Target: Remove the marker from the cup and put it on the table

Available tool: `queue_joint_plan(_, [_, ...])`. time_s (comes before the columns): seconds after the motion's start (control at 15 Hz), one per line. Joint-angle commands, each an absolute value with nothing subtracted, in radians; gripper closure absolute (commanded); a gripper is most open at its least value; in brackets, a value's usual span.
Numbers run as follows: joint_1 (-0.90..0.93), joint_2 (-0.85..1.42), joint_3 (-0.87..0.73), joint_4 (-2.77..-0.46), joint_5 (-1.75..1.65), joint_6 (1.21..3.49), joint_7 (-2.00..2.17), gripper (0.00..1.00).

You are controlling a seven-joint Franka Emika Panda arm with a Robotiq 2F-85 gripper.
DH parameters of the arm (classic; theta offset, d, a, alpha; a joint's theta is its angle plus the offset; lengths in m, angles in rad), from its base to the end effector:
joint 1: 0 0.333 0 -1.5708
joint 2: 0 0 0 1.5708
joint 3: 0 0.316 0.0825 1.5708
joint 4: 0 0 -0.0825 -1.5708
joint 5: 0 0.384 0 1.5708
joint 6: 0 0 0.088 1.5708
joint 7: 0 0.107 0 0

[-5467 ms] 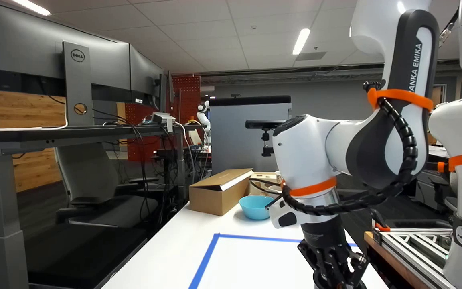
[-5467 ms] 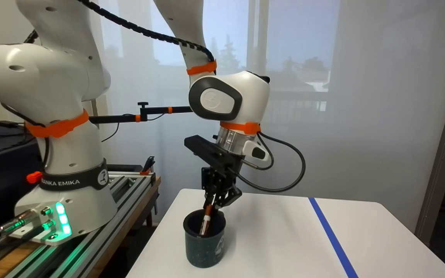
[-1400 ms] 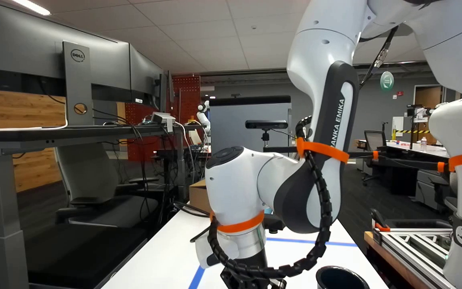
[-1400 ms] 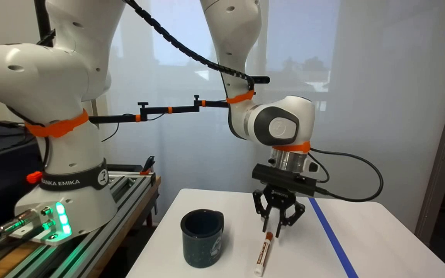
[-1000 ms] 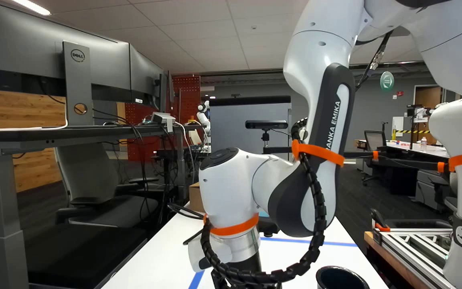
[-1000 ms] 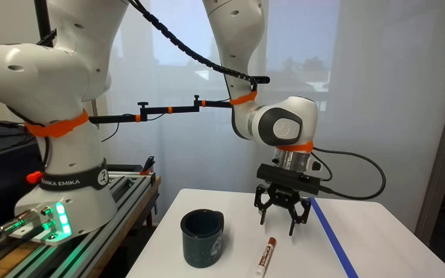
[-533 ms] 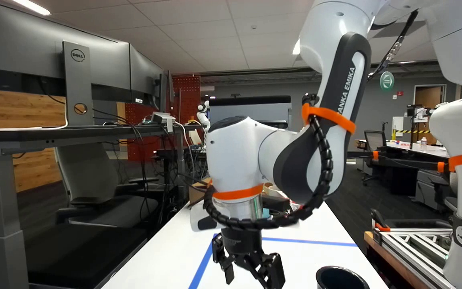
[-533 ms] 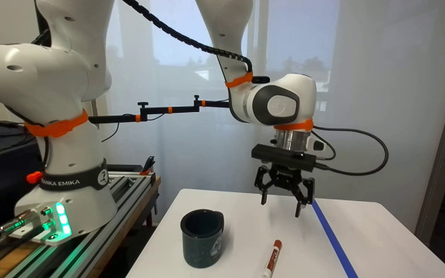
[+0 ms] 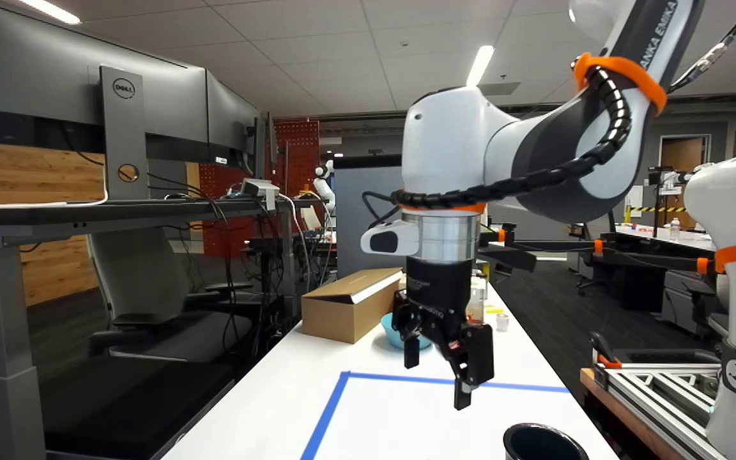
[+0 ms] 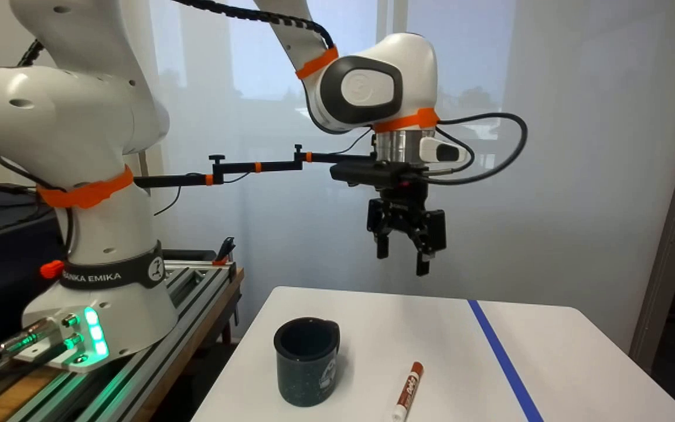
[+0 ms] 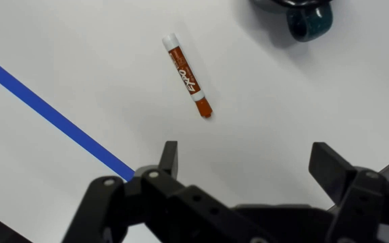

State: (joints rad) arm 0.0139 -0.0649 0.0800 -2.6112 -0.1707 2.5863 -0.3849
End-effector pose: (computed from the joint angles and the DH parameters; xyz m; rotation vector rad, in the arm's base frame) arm 0.4353 0.0438 0.2784 2.8929 0.9301 0.0375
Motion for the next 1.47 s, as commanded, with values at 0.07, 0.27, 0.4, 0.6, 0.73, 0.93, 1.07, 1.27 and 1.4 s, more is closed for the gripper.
queue_joint_plan(0.07, [0.047,-0.362,0.069,-2.836,-0.074,2.555,-0.202,0.00])
queue_joint_plan(0.27, [0.049,-0.302,0.058,-2.799,-0.092,2.560,-0.202,0.00])
queue_joint_plan(0.4, [0.055,-0.349,0.059,-2.819,-0.083,2.544,-0.179,0.00])
queue_joint_plan(0.6, [0.054,-0.356,0.057,-2.819,-0.080,2.542,-0.172,0.00])
queue_joint_plan(0.73, [0.054,-0.356,0.057,-2.819,-0.079,2.542,-0.172,0.00])
queue_joint_plan(0.93, [0.054,-0.356,0.057,-2.819,-0.079,2.542,-0.171,0.00])
queue_joint_plan(1.07, [0.054,-0.356,0.057,-2.819,-0.079,2.542,-0.171,0.00])
queue_joint_plan(1.27, [0.054,-0.356,0.057,-2.819,-0.079,2.542,-0.171,0.00])
queue_joint_plan(1.4, [0.054,-0.356,0.057,-2.819,-0.079,2.542,-0.171,0.00])
